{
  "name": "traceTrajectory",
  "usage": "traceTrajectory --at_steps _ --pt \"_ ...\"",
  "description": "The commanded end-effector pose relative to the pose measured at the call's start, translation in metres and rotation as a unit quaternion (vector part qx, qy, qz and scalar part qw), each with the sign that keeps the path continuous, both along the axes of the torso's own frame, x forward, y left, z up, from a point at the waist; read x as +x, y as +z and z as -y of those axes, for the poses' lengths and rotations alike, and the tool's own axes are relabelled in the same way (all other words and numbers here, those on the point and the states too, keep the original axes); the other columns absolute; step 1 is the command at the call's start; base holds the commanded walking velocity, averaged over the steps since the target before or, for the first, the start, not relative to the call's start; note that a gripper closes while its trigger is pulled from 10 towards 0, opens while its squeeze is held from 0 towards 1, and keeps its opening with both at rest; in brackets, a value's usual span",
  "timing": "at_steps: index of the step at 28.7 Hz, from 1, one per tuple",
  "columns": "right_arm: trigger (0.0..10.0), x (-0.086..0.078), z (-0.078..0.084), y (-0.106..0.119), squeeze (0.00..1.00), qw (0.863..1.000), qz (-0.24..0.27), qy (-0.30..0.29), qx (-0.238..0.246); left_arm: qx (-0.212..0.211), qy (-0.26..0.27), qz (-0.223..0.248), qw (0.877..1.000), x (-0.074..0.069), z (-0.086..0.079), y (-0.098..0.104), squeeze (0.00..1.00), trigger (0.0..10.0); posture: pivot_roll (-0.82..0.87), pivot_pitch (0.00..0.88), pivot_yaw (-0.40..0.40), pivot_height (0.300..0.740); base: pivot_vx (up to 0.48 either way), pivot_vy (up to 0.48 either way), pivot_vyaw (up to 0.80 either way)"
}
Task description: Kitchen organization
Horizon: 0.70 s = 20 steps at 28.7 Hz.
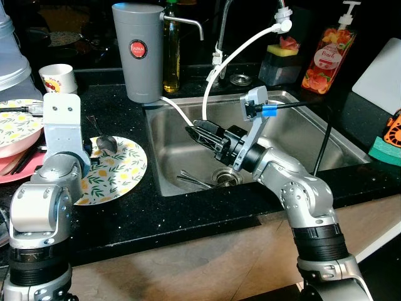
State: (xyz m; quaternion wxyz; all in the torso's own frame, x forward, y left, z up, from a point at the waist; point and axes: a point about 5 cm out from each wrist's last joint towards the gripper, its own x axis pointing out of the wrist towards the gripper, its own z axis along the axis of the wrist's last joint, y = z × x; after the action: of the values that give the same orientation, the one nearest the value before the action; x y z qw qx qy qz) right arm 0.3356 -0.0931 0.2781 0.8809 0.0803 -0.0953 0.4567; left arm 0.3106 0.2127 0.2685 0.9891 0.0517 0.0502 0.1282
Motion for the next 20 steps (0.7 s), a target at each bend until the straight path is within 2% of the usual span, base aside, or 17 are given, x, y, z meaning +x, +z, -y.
traceTrajectory --at_steps 1,5,6,8,9,10,11,15,20 --pt "10.0 -0.001 0.003 0.0 0.0 1.0 -0.001 -0.002 0.0 0.008 -0.004 0.006 1.0 0.001 0.001 0.0 0.0 10.0 0.05 0.098 0.008 0.74 0.0 0.0 0.0" --pt "10.0 -0.001 0.003 0.0 0.0 1.0 -0.002 -0.005 0.006 0.046 -0.03 0.028 0.998 0.004 0.003 0.007 0.0 10.0 0.04 0.099 0.009 0.74 0.0 0.0 0.0" --pt "10.0 -0.001 0.002 0.0 0.0 1.0 -0.003 -0.004 0.007 0.045 -0.028 0.026 0.998 0.004 0.003 0.007 0.0 10.0 0.05 0.1 0.008 0.74 0.0 0.0 0.0" --pt "10.0 -0.001 0.002 0.0 0.0 1.0 -0.003 -0.004 0.006 0.014 -0.032 0.023 0.999 0.004 0.003 0.004 0.0 10.0 0.05 0.1 0.004 0.74 0.0 0.0 0.0" --pt "10.0 -0.001 0.002 -0.002 0.0 1.0 -0.003 -0.004 0.003 -0.024 -0.019 0.023 0.999 0.007 -0.001 0.001 0.42 10.0 0.04 0.101 0.001 0.74 0.0 0.0 0.0" --pt "10.0 0.0 0.001 -0.002 0.0 1.0 -0.003 -0.005 0.002 -0.037 -0.012 0.023 0.999 0.009 -0.002 -0.001 0.42 10.0 0.04 0.101 -0.001 0.74 0.0 0.0 0.0" --pt "10.0 0.0 0.001 -0.003 0.0 1.0 -0.003 -0.005 0.001 -0.046 -0.008 0.024 0.999 0.01 -0.004 -0.001 1.0 10.0 0.04 0.1 0.001 0.74 0.0 0.0 0.0" --pt "10.0 -0.001 0.0 -0.002 0.0 1.0 -0.001 -0.004 0.0 -0.048 -0.021 0.032 0.998 0.012 -0.002 0.001 1.0 10.0 0.04 0.099 0.003 0.74 0.0 0.0 0.0" --pt "10.0 -0.002 0.002 0.0 0.0 1.0 0.001 -0.001 -0.004 -0.039 -0.017 0.008 0.999 0.011 0.0 -0.004 1.0 10.0 0.03 0.103 0.005 0.74 0.0 0.0 0.0"
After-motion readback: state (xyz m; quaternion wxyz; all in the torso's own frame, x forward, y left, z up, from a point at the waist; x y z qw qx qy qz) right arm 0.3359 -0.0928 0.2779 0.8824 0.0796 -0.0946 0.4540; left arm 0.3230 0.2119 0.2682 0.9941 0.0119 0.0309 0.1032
